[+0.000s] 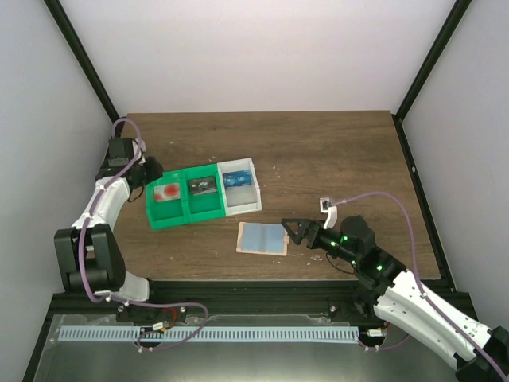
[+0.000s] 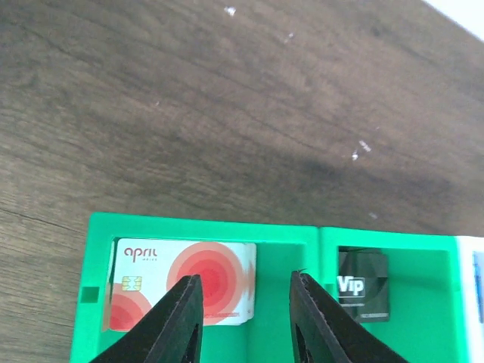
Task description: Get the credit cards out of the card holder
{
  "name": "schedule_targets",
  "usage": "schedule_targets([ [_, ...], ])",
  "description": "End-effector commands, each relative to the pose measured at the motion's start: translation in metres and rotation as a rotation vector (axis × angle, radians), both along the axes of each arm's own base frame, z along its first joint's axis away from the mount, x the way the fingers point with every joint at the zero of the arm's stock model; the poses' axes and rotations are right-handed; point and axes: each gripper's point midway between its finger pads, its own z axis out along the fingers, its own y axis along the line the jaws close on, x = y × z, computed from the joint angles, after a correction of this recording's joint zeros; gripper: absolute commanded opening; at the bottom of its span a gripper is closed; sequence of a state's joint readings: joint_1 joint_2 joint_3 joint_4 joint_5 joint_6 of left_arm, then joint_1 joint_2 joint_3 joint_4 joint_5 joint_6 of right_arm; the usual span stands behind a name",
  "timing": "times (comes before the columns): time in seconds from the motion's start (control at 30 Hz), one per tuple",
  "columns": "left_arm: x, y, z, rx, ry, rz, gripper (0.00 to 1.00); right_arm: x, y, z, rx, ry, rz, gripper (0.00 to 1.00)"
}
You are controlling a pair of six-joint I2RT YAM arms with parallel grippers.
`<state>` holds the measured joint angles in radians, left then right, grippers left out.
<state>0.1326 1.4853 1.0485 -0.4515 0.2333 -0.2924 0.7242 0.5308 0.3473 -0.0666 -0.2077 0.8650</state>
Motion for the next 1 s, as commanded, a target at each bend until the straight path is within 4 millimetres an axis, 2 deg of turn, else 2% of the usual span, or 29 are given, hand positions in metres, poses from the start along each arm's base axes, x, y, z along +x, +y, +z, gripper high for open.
schedule_targets([
  [0.0,0.001,-0.015,0.021,-0.053,-0.090,-0.029,0.35,0.006,-0.008,0.003,-0.039,-0.006,-0.057,1.00],
  [0.07,-0.004,-0.035,0.028,-0.108,-0.112,-0.098,0.37,0.010,-0.012,-0.002,-0.066,0.011,-0.083,1.00],
  [0.27,-0.024,-0.099,0.042,-0.192,-0.151,-0.328,0.39,0.016,-0.017,-0.041,-0.220,0.131,-0.117,1.00],
  [0.47,-0.059,-0.146,0.049,-0.233,-0.164,-0.470,0.37,0.007,0.002,-0.065,-0.246,0.184,0.001,0.99],
  [0.6,-0.095,-0.184,0.048,-0.285,-0.153,-0.567,0.36,0.008,0.007,-0.084,-0.265,0.225,0.017,0.88],
  [0.7,-0.123,-0.215,0.044,-0.334,-0.140,-0.634,0.36,0.011,0.011,-0.094,-0.271,0.261,0.017,0.72],
  [0.83,-0.158,-0.252,0.027,-0.369,-0.104,-0.672,0.41,0.013,0.017,-0.106,-0.265,0.300,0.022,0.54],
  [0.97,-0.182,-0.280,0.005,-0.410,-0.057,-0.724,0.44,0.014,0.019,-0.120,-0.286,0.329,0.023,0.42],
])
